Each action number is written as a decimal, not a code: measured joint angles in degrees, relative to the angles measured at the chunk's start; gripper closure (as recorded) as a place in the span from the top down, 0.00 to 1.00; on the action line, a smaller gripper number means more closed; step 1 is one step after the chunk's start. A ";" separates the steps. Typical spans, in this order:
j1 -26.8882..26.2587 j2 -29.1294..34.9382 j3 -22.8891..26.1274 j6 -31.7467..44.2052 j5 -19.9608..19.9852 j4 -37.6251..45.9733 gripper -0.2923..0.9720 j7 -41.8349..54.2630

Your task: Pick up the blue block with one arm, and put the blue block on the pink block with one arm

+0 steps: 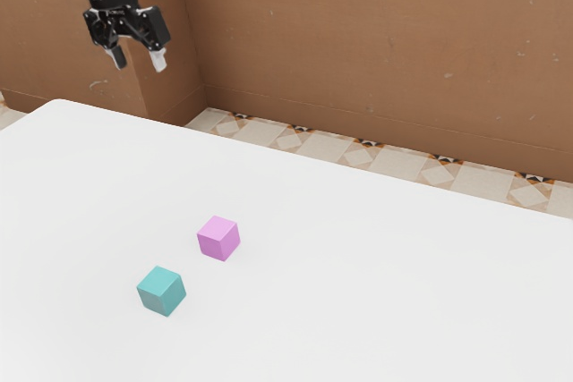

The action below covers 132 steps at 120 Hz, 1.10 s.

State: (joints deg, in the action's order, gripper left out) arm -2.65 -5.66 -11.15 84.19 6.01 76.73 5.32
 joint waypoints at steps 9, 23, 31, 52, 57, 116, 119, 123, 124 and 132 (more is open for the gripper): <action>0.70 -0.48 -0.07 0.39 0.00 0.30 0.75 0.26; -2.63 -0.16 -0.11 5.59 0.18 11.49 0.75 0.47; -4.25 1.21 -0.09 10.47 0.53 19.76 0.75 0.56; -1.70 9.66 3.86 23.18 0.70 40.53 0.75 0.78; 0.17 10.99 5.51 26.20 0.61 44.98 0.75 0.85; 8.88 14.19 14.45 47.44 -1.75 65.95 0.74 4.67; 9.00 14.15 14.45 47.72 -1.74 66.20 0.74 4.85; 9.06 14.08 14.47 48.06 -1.74 66.41 0.74 5.09; 9.04 14.05 14.47 48.13 -1.74 66.46 0.74 5.15; 9.05 14.49 14.62 48.62 -1.75 67.95 0.74 5.67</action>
State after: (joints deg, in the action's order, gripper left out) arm 6.40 8.83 3.47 132.81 4.26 144.68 10.99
